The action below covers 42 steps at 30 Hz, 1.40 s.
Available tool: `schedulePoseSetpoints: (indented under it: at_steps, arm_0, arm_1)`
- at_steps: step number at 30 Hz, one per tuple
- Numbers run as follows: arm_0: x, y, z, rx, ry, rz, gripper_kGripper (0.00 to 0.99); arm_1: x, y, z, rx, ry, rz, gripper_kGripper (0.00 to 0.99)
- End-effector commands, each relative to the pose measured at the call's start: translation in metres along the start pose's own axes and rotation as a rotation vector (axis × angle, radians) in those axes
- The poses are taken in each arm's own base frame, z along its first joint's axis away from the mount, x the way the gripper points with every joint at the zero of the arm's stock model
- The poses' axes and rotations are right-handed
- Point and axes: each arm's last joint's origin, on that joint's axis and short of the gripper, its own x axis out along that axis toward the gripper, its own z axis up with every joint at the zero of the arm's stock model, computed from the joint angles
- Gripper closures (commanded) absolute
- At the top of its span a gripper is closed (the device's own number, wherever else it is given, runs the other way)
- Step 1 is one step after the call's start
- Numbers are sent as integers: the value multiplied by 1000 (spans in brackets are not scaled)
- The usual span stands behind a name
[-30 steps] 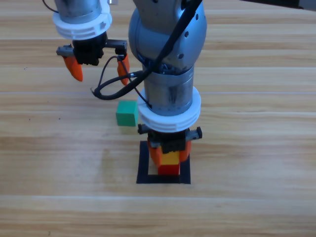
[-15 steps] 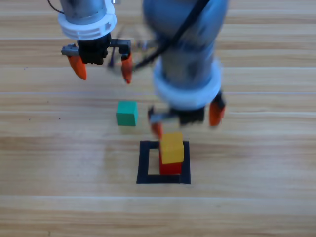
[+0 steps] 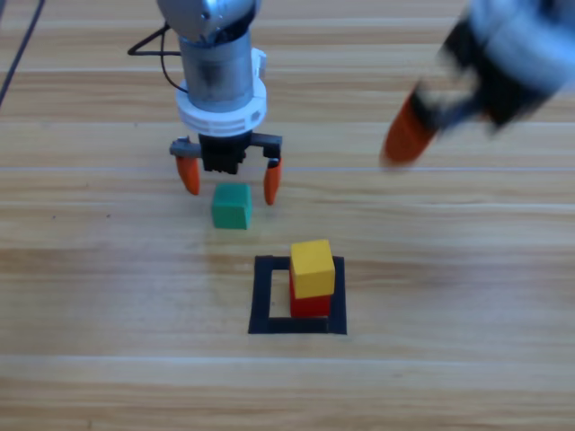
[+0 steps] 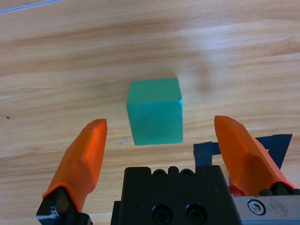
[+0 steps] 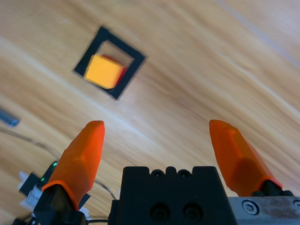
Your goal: Stack the blocks in the rectangular block: red at the bottom, yellow in the middle, green on top
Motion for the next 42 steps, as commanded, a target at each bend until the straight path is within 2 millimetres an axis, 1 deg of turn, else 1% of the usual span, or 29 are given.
schedulePoseSetpoints:
  at_steps: [1, 3, 4, 6, 8, 9, 11, 13, 17, 18, 20, 22, 25, 26, 27, 28, 31, 34, 35, 36, 38, 40, 41, 42]
  arm_0:
    - [35, -17, -1, 13, 44, 42, 21]
    - [37, -17, -1, 9, 48, 46, 22]
    - [39, -17, -1, 6, 51, 51, 28]
    - [43, -17, 0, 1, 54, 57, 30]
    - [46, -16, 1, -7, 59, 62, 33]
    - [47, -16, 1, -8, 59, 62, 39]
    - [50, -14, 3, -14, 63, 64, 59]
    - [52, -14, 3, -22, 68, 68, 63]
    - [54, -14, 3, -25, 70, 69, 120]
    - [54, -13, 4, -26, 70, 69, 148]
    - [54, -13, 4, -26, 66, 70, 243]
    - [53, -13, 4, -26, 63, 74, 402]
    - [52, -13, 3, -15, 57, 82, 766]
    - [50, -12, 3, -13, 56, 85, 873]
    - [49, -12, 2, -13, 55, 90, 952]
    - [46, -12, 2, -10, 49, 87, 959]
    - [25, -17, -4, -4, 16, 66, 961]
    - [-2, -17, -10, -10, -27, 38, 972]
    - [-12, -17, -12, -8, -40, 26, 973]
    - [-26, -16, -15, -18, -55, 15, 990]
    - [-47, -15, -23, -21, -78, -4, 990]
    - [-63, -11, -31, -26, -87, -24, 990]
    - [-74, -10, -39, -34, -95, -36, 990]
    - [-80, -8, -44, -45, -94, -42, 990]
  arm_1:
    - [43, -89, -57, 24, -329, 303, 19]
    - [57, -91, -61, -7, -291, 272, 17]
    - [59, -91, -69, -73, -282, 264, 17]
    - [46, -90, -82, -147, -312, 271, 17]
    - [29, -91, -86, -228, -329, 253, 21]
    - [25, -91, -88, -235, -337, 233, 19]
    - [29, -90, -92, -269, -325, 260, 21]
    - [33, -89, -90, -278, -312, 293, 21]
    - [34, -88, -91, -293, -308, 311, 21]
    - [34, -88, -91, -295, -307, 313, 21]
    - [33, -87, -91, -298, -309, 314, 21]
    - [30, -87, -91, -298, -315, 315, 21]
    - [29, -87, -92, -299, -312, 316, 21]
    - [30, -87, -93, -297, -309, 315, 21]
    - [30, -87, -93, -297, -308, 316, 21]
    - [30, -87, -93, -297, -308, 316, 21]
    - [30, -87, -93, -297, -308, 316, 21]
    - [30, -87, -93, -297, -308, 316, 21]
    - [30, -87, -93, -296, -304, 316, 21]
    - [30, -87, -93, -296, -304, 316, 21]
    - [30, -88, -93, -296, -304, 314, 21]
    - [30, -88, -93, -295, -302, 308, 21]
    - [30, -88, -93, -295, -302, 307, 21]
    - [30, -88, -93, -293, -302, 307, 21]
